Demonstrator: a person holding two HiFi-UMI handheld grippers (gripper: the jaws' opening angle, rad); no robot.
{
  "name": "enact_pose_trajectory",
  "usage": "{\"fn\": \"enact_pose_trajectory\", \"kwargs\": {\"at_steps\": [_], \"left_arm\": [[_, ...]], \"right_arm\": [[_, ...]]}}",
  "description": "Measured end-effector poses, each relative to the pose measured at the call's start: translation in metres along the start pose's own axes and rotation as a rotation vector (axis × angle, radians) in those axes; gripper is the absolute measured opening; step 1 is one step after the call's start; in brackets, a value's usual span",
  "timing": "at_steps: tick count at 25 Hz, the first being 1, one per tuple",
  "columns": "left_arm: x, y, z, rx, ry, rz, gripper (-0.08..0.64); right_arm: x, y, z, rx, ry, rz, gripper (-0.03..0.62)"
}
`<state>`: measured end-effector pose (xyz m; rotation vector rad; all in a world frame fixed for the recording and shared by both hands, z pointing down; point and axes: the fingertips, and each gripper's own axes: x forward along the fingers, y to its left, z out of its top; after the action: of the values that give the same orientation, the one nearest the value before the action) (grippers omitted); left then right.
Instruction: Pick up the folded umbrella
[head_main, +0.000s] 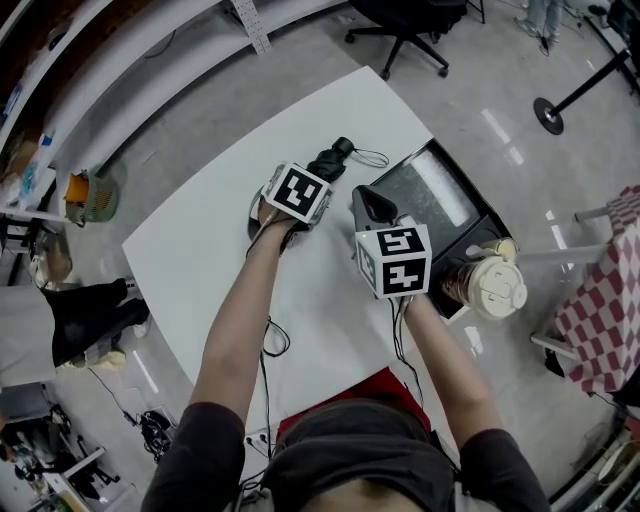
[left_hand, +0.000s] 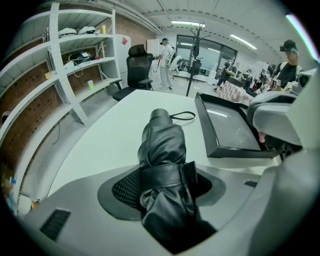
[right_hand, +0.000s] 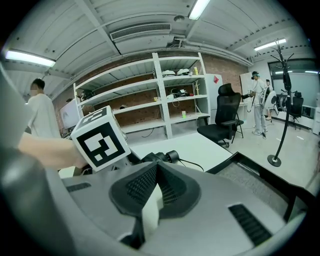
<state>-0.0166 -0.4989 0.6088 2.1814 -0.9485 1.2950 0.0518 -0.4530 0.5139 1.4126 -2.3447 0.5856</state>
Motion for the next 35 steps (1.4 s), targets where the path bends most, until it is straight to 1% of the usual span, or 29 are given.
{"fn": "enact_pose_trajectory", "kwargs": {"at_steps": [3, 6, 9, 17, 25, 30, 35], "left_arm": [[-0.003, -0.002, 0.000, 0.021, 0.005, 0.000, 0.247], [-0.004, -0.006, -0.002, 0.049, 0.005, 0.023, 0.233], [-0.007, -0.008, -0.002, 0.055, -0.012, 0.047, 0.227], [-0.030, -0.007, 0.007, -0.016, -0.112, 0.072, 0.224], [-0.064, -0.008, 0.014, -0.040, -0.201, 0.104, 0.224], [-0.089, -0.013, 0.018, -0.075, -0.269, 0.104, 0.224], [-0.115, -0.018, 0.025, -0.087, -0.336, 0.129, 0.224]], "right_arm": [[-0.001, 0.001, 0.002, 0.004, 0.001, -0.004, 0.018], [-0.002, 0.003, 0.003, 0.007, 0.001, -0.007, 0.018], [-0.007, 0.007, 0.005, 0.005, -0.004, -0.008, 0.018], [-0.022, 0.008, 0.015, 0.001, -0.032, -0.025, 0.018], [-0.038, 0.022, 0.027, -0.019, -0.071, -0.023, 0.018], [-0.052, 0.031, 0.035, -0.029, -0.092, -0.021, 0.018], [-0.066, 0.034, 0.043, -0.041, -0.124, -0.020, 0.018]]}}
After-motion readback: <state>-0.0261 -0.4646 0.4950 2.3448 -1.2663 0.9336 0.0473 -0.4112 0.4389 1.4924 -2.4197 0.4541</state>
